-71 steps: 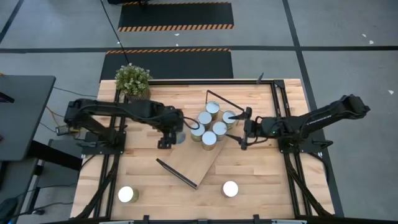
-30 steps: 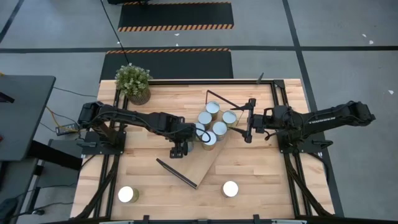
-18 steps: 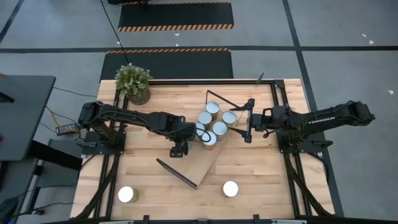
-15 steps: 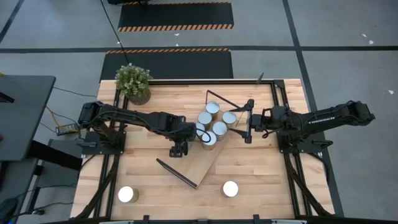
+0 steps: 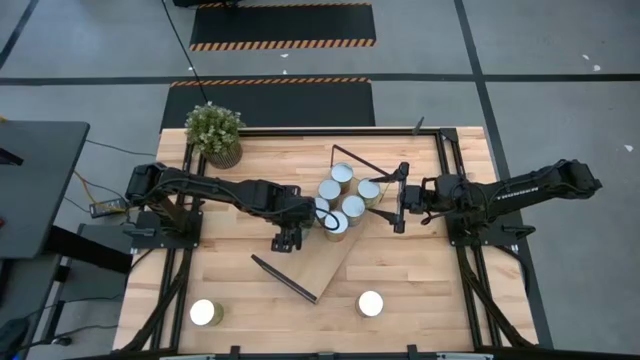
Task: Pick and place cans onto a shelf
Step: Put the canned cherries on the shelf
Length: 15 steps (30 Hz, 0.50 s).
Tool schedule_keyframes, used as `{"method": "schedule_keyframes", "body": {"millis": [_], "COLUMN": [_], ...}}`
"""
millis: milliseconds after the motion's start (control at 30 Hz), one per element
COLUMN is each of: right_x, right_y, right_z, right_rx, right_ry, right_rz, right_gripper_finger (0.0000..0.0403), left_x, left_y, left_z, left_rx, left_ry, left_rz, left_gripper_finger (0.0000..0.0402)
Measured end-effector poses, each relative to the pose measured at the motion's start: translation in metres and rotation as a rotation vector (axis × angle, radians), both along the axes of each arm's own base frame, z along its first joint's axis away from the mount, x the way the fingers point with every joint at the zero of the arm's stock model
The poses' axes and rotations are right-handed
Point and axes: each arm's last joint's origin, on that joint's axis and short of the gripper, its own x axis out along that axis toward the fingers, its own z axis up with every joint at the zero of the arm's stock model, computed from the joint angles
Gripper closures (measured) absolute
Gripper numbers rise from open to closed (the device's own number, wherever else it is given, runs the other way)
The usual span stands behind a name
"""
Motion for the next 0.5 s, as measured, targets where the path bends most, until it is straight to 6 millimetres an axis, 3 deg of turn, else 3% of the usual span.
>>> {"method": "schedule_keyframes", "body": {"millis": [500], "right_x": [0.000], "right_y": [0.001], "right_z": [-0.001], "right_rx": [-0.017], "right_ry": [0.011], "right_rz": [-0.015], "right_gripper_finger": [0.0034], "left_x": [0.000], "left_y": [-0.016], "left_z": [0.009], "left_rx": [0.051], "left_ry": [-0.053], "left_rz": [-0.038], "left_gripper_finger": [0.0049]}}
